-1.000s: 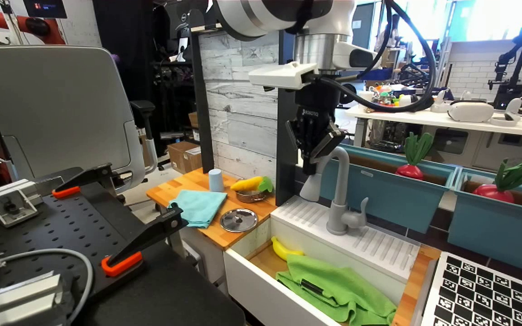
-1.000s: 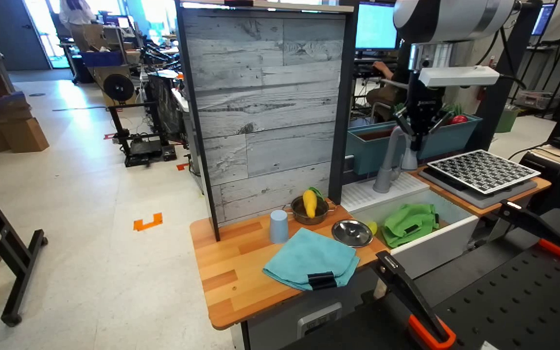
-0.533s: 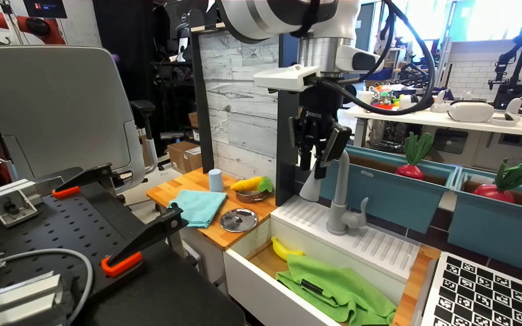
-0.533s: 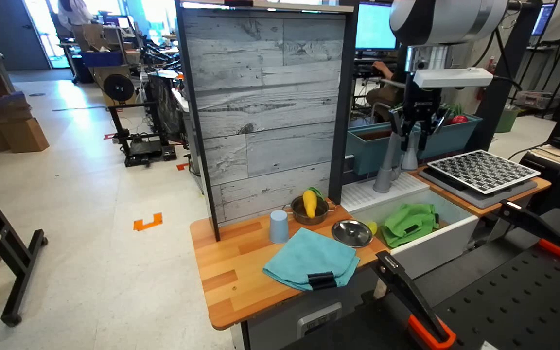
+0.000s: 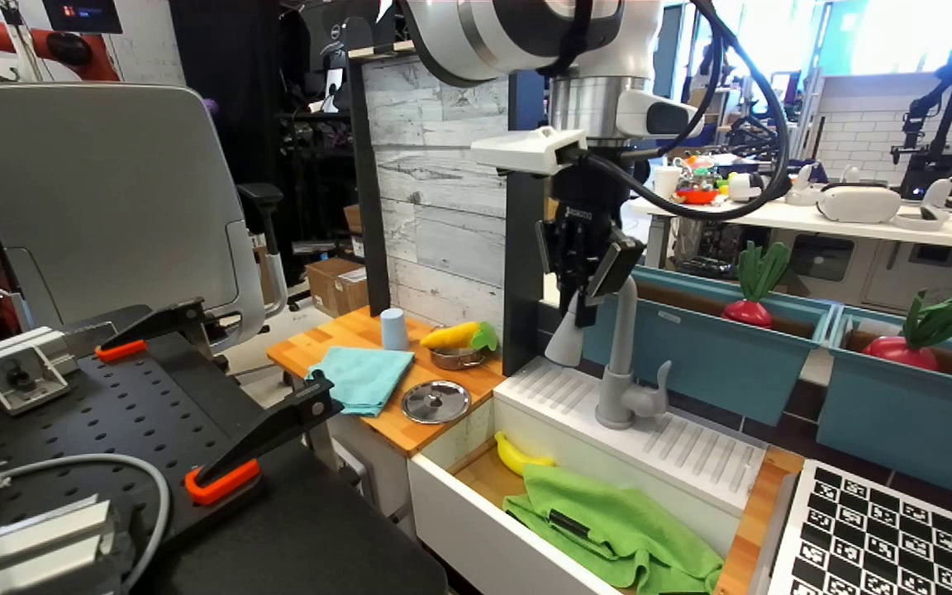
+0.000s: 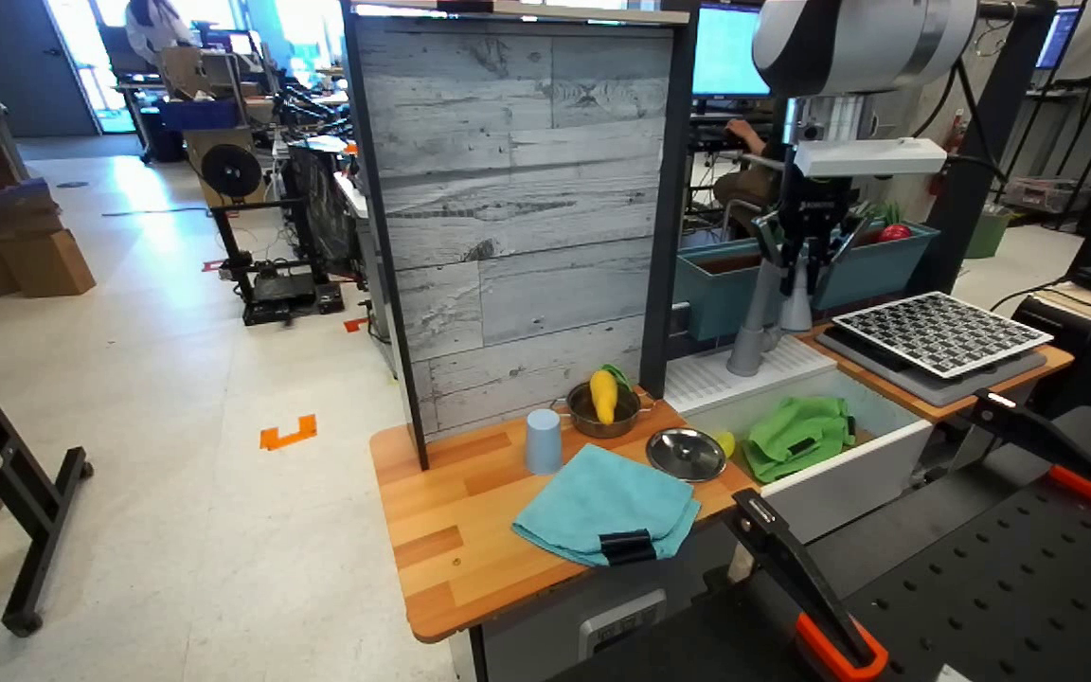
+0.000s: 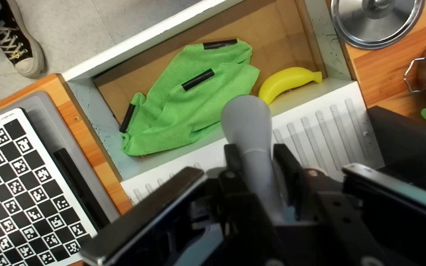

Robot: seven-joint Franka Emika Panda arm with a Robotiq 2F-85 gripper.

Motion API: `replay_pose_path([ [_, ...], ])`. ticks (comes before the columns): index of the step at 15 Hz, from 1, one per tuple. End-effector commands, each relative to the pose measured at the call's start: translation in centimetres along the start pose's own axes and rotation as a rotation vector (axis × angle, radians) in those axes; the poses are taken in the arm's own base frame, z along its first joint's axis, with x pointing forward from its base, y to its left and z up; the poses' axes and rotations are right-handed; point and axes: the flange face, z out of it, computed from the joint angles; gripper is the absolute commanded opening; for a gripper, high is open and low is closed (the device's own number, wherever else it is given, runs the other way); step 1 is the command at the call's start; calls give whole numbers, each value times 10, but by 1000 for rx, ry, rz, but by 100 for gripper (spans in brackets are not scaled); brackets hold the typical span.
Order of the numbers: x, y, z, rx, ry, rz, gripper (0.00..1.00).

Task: Move the tap nozzle to the left

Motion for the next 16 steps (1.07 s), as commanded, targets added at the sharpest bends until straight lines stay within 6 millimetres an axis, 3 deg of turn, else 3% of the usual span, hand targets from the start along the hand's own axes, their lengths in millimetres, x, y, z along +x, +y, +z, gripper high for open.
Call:
replay_pose_path([
  [1,8,-4,3,16,12,30,2],
  [2,8,-5,3,20,9,34,6],
  [13,11,-42,-10,153,-51,151,6],
  [14,14,-46,-13,160,-61,170,50],
  [16,18,-54,-19,180,-64,191,58],
])
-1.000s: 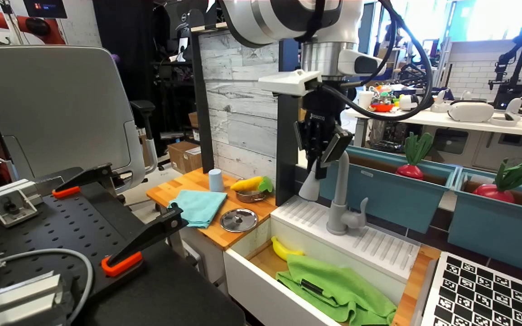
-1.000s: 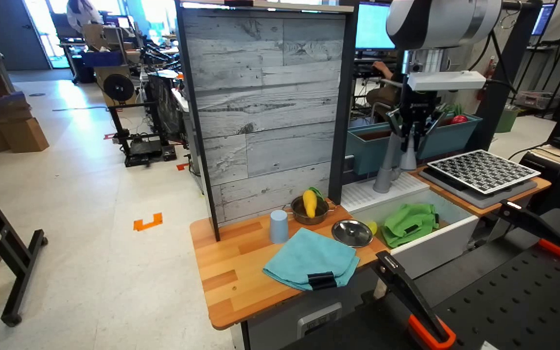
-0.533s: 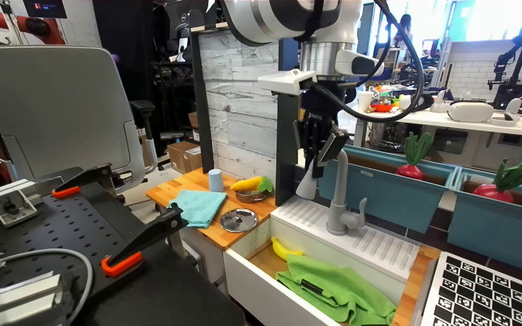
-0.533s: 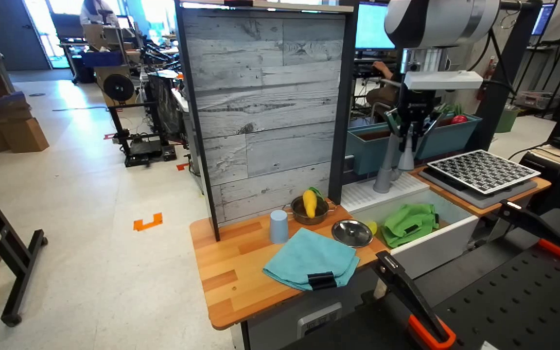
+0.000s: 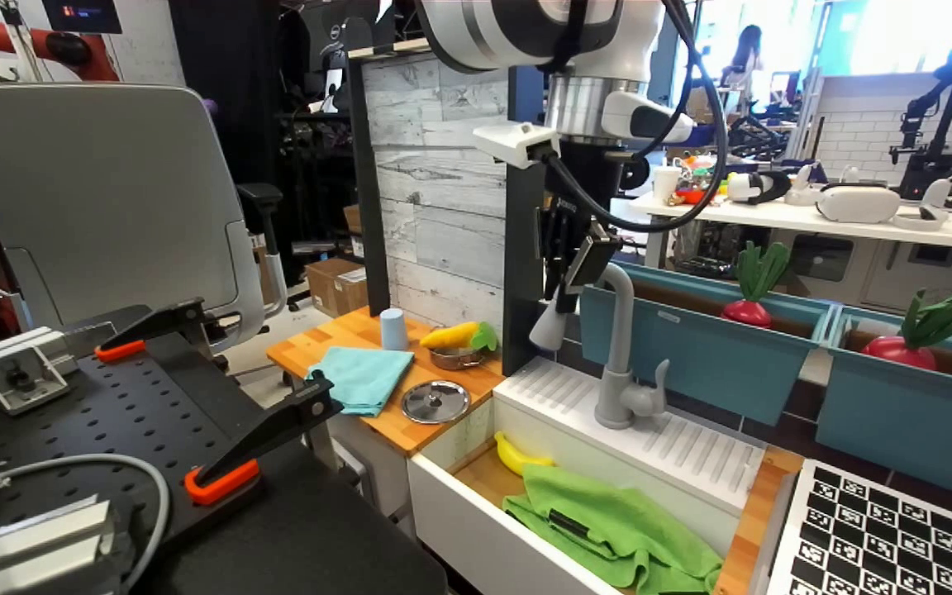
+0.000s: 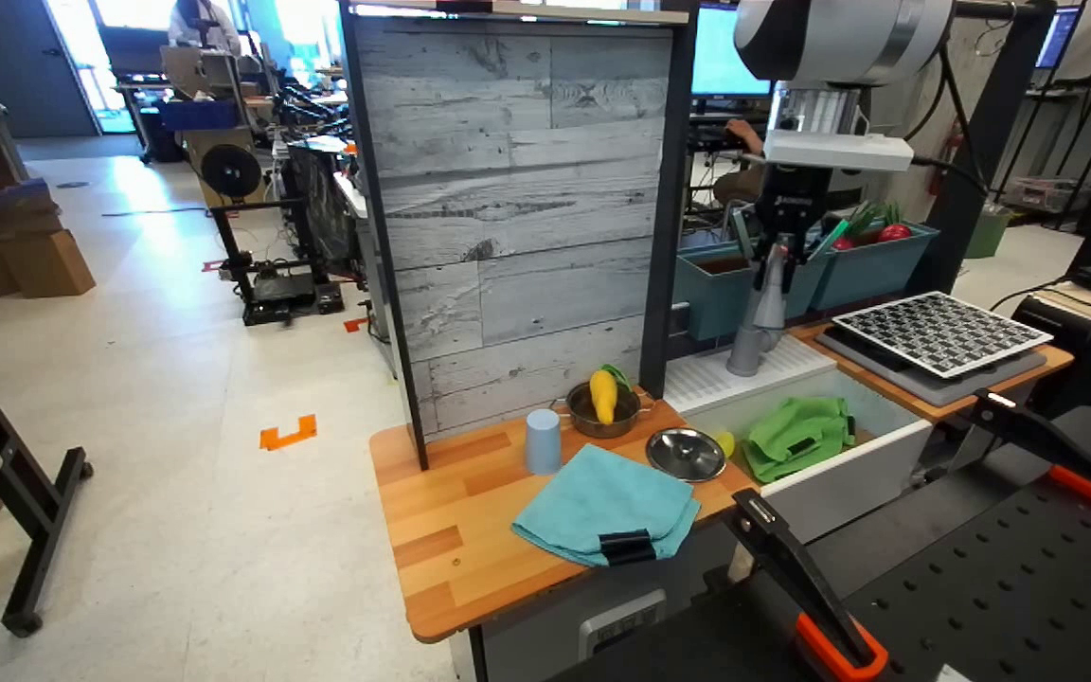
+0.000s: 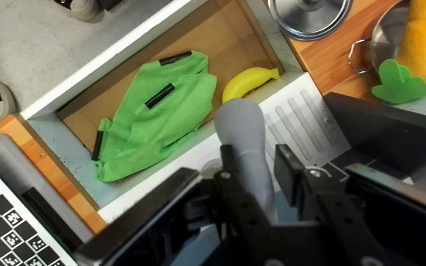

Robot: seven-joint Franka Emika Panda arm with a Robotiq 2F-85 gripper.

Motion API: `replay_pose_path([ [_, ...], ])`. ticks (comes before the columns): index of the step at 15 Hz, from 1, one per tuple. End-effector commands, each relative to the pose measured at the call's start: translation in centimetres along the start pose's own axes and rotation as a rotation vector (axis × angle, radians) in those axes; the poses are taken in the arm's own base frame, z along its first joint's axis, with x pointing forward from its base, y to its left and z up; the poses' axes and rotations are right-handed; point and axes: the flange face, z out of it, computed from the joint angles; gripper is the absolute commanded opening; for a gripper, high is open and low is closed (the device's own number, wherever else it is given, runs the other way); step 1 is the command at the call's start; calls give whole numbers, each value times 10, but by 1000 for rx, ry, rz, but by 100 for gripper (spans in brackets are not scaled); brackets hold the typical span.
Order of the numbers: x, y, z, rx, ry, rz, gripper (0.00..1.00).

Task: Move the tap nozzle to the left

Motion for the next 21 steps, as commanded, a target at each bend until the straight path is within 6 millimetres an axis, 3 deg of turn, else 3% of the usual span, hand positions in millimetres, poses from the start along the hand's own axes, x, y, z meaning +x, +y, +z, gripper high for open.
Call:
replay_pose_path([
  [1,7,-41,-12,99,-30,44,64],
  [6,13,-54,-9,125,-34,70,100],
  [14,18,-56,-9,158,-25,96,100],
  [21,8,-42,-10,183,15,93,100],
])
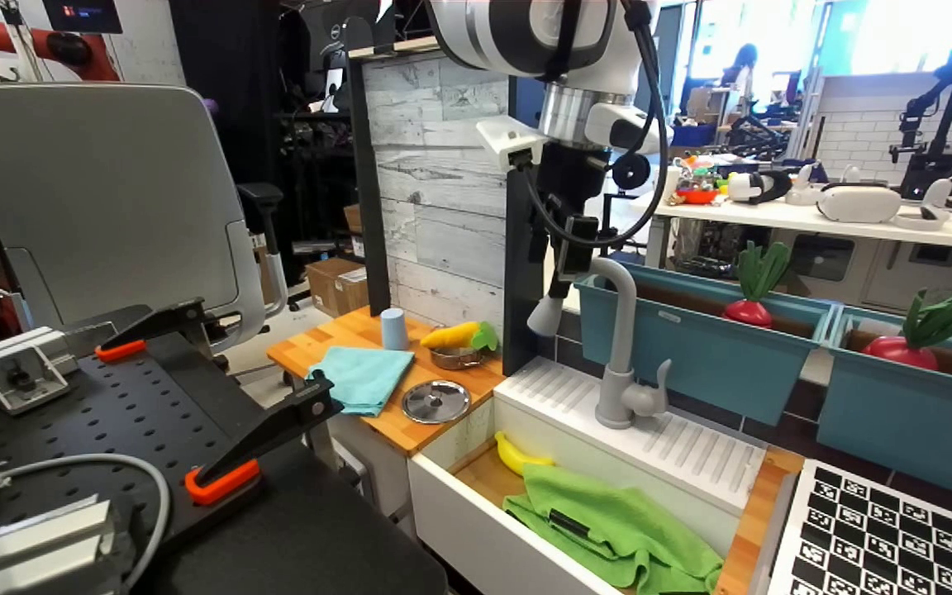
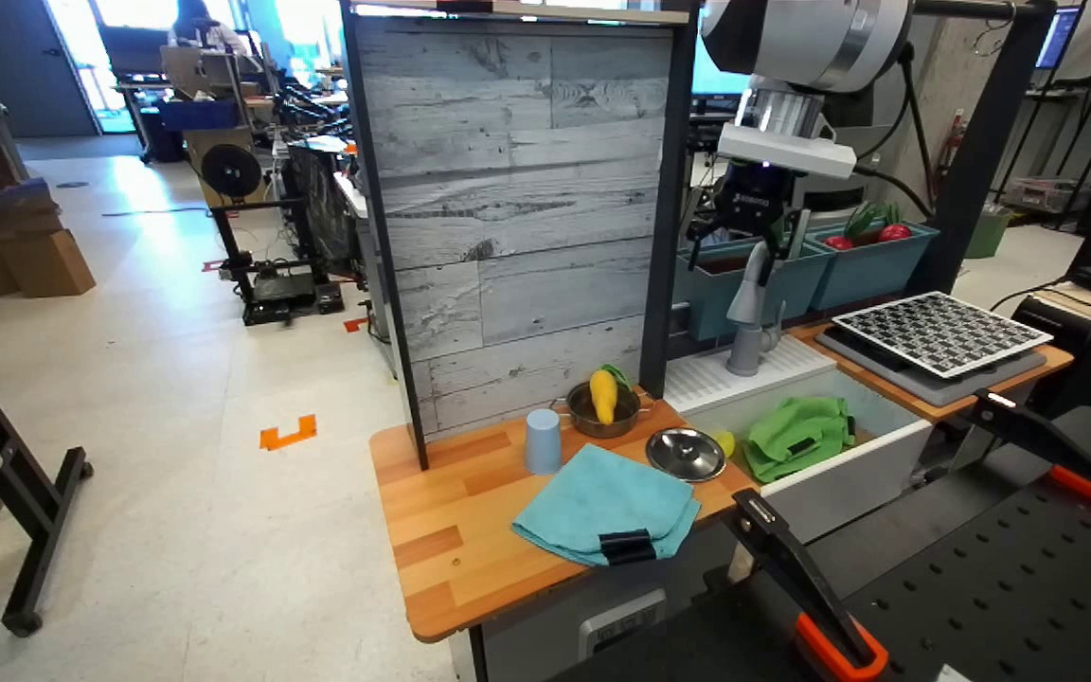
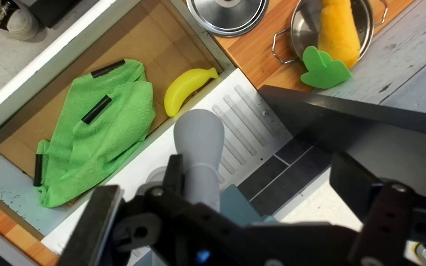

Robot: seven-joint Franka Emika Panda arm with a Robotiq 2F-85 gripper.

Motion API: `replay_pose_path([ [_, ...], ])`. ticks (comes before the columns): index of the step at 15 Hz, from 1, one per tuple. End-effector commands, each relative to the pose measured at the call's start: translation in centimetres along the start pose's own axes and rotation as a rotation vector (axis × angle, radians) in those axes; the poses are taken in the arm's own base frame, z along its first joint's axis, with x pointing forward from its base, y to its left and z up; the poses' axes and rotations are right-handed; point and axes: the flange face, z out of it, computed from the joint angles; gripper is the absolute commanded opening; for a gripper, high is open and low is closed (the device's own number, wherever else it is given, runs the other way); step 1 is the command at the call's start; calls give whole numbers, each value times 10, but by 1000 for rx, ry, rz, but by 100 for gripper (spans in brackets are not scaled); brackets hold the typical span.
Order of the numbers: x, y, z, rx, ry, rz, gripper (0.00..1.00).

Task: Move the tap nozzle to the left

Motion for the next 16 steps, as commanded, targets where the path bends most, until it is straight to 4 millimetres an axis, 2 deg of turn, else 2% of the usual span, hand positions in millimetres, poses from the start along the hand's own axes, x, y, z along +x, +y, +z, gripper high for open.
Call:
replay_pose_path([
  [1,-5,-4,-13,64,27,-13,100],
  [5,-21,13,-11,0,8,-128,100],
  [9,-34,33,-21,-38,40,-166,100],
  [11,-43,47,-34,-64,59,-190,100],
  [14,-62,68,-63,-84,98,-233,100],
  [16,-83,75,-85,-94,123,-278,100],
])
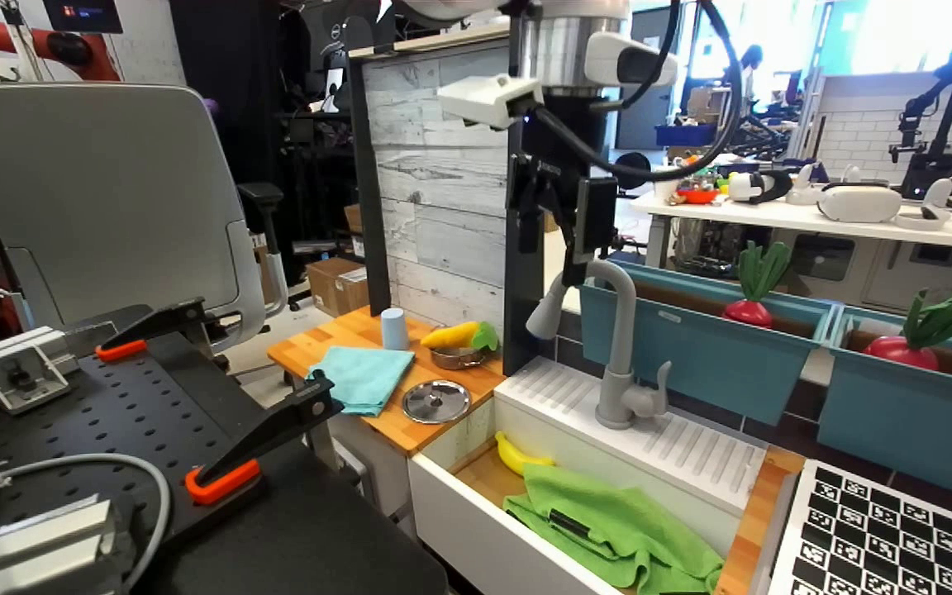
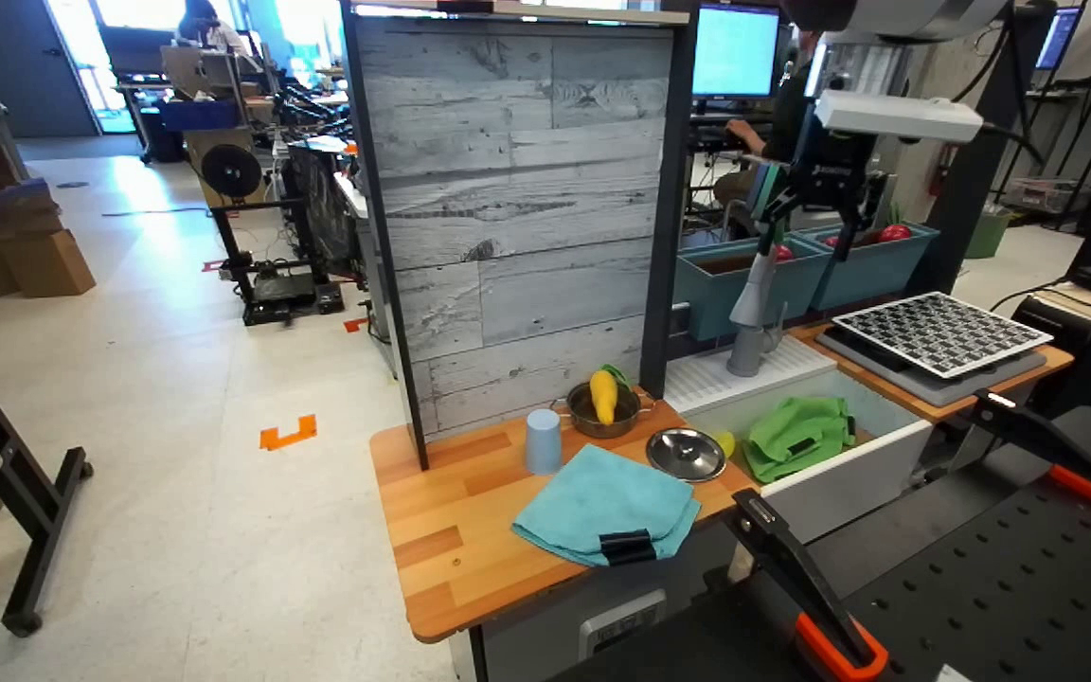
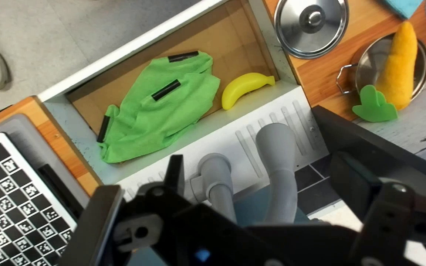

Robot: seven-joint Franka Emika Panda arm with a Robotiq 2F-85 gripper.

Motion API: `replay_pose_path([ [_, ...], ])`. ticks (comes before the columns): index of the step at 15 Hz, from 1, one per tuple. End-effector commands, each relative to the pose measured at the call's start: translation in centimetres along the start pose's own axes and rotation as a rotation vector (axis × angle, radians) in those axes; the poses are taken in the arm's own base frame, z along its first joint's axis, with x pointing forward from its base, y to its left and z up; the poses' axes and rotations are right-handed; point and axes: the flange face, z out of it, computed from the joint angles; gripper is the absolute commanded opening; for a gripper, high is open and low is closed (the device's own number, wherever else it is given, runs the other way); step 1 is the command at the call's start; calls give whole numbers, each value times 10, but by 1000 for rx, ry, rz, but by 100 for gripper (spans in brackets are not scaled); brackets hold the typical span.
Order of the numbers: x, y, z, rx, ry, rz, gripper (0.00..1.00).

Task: Move the tap nozzle to the left

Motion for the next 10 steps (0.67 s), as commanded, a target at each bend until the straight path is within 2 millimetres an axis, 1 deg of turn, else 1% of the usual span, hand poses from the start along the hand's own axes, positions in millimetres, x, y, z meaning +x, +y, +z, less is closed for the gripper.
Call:
replay_pose_path([
  [1,-44,10,-47,-10,57,-70,100],
  [2,-52,7,-56,-2,77,-84,100],
  [3,-24,7,-34,-6,37,-45,100],
  [5,-39,7,-51,0,52,-59,100],
  [6,-43,7,-55,1,55,-62,100],
  [10,-48,8,-53,1,54,-63,100],
])
